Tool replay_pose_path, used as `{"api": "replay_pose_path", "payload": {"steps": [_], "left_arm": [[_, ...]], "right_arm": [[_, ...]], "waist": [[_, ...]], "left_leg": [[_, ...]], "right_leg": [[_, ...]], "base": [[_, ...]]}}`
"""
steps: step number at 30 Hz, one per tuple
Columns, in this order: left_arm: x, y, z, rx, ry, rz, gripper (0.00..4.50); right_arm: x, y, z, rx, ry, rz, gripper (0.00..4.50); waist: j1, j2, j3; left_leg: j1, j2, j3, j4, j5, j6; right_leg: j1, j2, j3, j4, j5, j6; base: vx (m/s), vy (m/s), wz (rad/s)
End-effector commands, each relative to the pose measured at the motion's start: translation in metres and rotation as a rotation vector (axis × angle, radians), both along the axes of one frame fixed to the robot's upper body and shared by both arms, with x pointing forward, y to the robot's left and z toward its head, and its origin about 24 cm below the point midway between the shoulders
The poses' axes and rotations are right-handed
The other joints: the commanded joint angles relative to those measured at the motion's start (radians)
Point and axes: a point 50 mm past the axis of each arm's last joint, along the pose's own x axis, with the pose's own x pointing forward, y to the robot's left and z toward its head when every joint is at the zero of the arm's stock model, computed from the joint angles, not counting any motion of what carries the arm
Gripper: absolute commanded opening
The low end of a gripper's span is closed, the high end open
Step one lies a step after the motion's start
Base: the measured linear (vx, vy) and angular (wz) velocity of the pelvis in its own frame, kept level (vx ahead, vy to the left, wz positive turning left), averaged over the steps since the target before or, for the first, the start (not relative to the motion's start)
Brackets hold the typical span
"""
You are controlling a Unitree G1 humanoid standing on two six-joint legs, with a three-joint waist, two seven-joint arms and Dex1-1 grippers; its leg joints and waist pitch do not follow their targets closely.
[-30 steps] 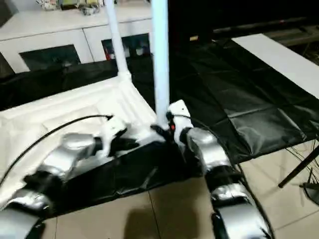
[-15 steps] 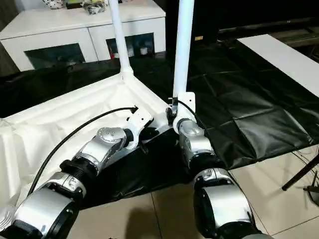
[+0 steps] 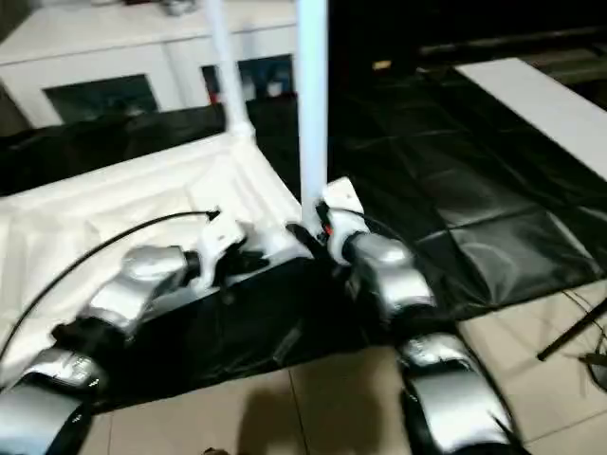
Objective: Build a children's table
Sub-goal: Rotate leg to tighten
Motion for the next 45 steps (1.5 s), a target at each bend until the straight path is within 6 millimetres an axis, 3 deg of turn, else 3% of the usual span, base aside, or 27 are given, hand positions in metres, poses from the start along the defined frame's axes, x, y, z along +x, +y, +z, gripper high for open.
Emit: {"api": "replay_pose_path", "payload": {"steps": [1,5,8,13,18,19,26,27,35,38,39,40,41,45], "left_arm": [[-0.008,-0.002,0.004,-0.076,0.008,-0.094,0.0],[-0.018,0.008,0.009,-0.105,0.061,-0.178,0.0],[-0.018,0.01,0.009,-0.107,0.066,-0.182,0.0],[-0.021,0.011,0.01,-0.11,0.074,-0.192,0.0],[-0.023,0.012,0.011,-0.115,0.084,-0.196,0.0],[-0.023,0.012,0.01,-0.114,0.086,-0.198,0.0],[-0.025,0.014,0.01,-0.101,0.105,-0.206,0.0],[-0.025,0.015,0.009,-0.098,0.108,-0.206,0.0],[-0.03,0.018,0.004,-0.061,0.149,-0.231,0.0],[-0.025,0.017,0.001,-0.014,0.123,-0.171,0.0],[-0.017,0.015,-0.002,0.014,0.104,-0.094,0.0],[-0.012,0.012,-0.003,0.02,0.092,-0.043,0.0],[-0.012,0.012,-0.003,0.02,0.092,-0.043,0.0],[0.012,-0.008,0.0,0.012,0.04,0.185,0.0]], "right_arm": [[-0.01,-0.003,0.009,-0.015,-0.022,0.174,3.47],[-0.029,-0.018,0.008,-0.042,0.036,0.362,3.47],[-0.031,-0.019,0.008,-0.045,0.047,0.386,3.47],[-0.031,-0.017,0.006,-0.059,0.064,0.4,3.47],[-0.032,-0.016,0.007,-0.022,0.082,0.402,3.47],[-0.031,-0.017,0.007,-0.02,0.084,0.399,3.31],[-0.032,-0.019,0.004,-0.023,0.099,0.397,2.75],[-0.033,-0.02,0.004,-0.027,0.101,0.399,2.73],[-0.032,-0.022,0.0,-0.041,0.107,0.371,2.66],[-0.02,-0.021,-0.006,-0.047,0.083,0.178,2.66],[-0.012,-0.018,-0.009,-0.028,0.089,0.039,2.66],[-0.008,-0.014,-0.012,-0.002,0.108,-0.04,2.66],[-0.008,-0.014,-0.012,-0.002,0.108,-0.04,2.66],[0.003,0.006,-0.023,0.085,0.189,-0.362,2.66]], "waist": [[0.003,-0.009,-0.073],[0.005,-0.01,-0.07],[0.002,-0.011,-0.068],[0.0,-0.012,-0.065],[0.001,-0.01,-0.07],[0.001,-0.01,-0.071],[0.002,-0.008,-0.069],[0.002,-0.003,-0.069],[-0.001,-0.002,-0.07],[-0.007,-0.001,-0.069],[-0.014,-0.005,-0.068],[-0.021,-0.002,-0.065],[-0.027,-0.003,-0.065],[-0.037,-0.004,-0.065]], "left_leg": [[0.029,0.032,-0.008,-0.063,-0.183,0.12],[0.029,0.033,-0.008,-0.067,-0.226,0.1],[0.026,0.033,-0.008,-0.068,-0.237,0.093],[0.03,0.034,-0.01,-0.075,-0.292,0.048],[0.026,0.032,-0.01,-0.07,-0.234,0.067],[0.026,0.032,-0.009,-0.068,-0.225,0.073],[0.027,0.032,-0.009,-0.069,-0.239,0.069],[0.028,0.032,-0.009,-0.069,-0.245,0.066],[0.028,0.031,-0.01,-0.069,-0.244,0.063],[0.027,0.03,-0.011,-0.071,-0.25,0.053],[0.025,0.028,-0.011,-0.072,-0.255,0.044],[0.029,0.027,-0.013,-0.076,-0.281,0.026],[0.031,0.025,-0.012,-0.076,-0.297,0.018],[0.033,0.023,-0.016,-0.08,-0.32,-0.015]], "right_leg": [[0.054,-0.012,0.01,-0.04,-0.051,-0.289],[0.055,-0.013,0.013,-0.041,-0.086,-0.285],[0.052,-0.013,0.014,-0.043,-0.113,-0.286],[0.047,-0.014,0.017,-0.048,-0.192,-0.267],[0.05,-0.012,0.016,-0.041,-0.114,-0.274],[0.05,-0.012,0.016,-0.04,-0.099,-0.278],[0.05,-0.013,0.015,-0.041,-0.117,-0.279],[0.049,-0.013,0.015,-0.042,-0.122,-0.279],[0.051,-0.011,0.014,-0.04,-0.095,-0.286],[0.05,-0.012,0.015,-0.04,-0.108,-0.282],[0.05,-0.012,0.015,-0.041,-0.121,-0.278],[0.048,-0.012,0.016,-0.045,-0.16,-0.273],[0.046,-0.01,0.017,-0.047,-0.181,-0.269],[0.043,-0.012,0.02,-0.054,-0.221,-0.243]], "base": [[0.0,0.0,0.0],[0.0,0.0,0.0],[0.0,0.0,0.0],[0.0,0.0,0.0],[0.0,0.0,0.0],[0.0,0.0,0.0],[0.0,0.0,0.0],[0.0,0.0,0.0],[0.0,0.0,0.0],[0.0,0.0,0.0],[0.0,0.0,0.0],[0.0,0.0,0.0],[0.0,0.0,0.0],[0.0,0.0,0.0]]}}
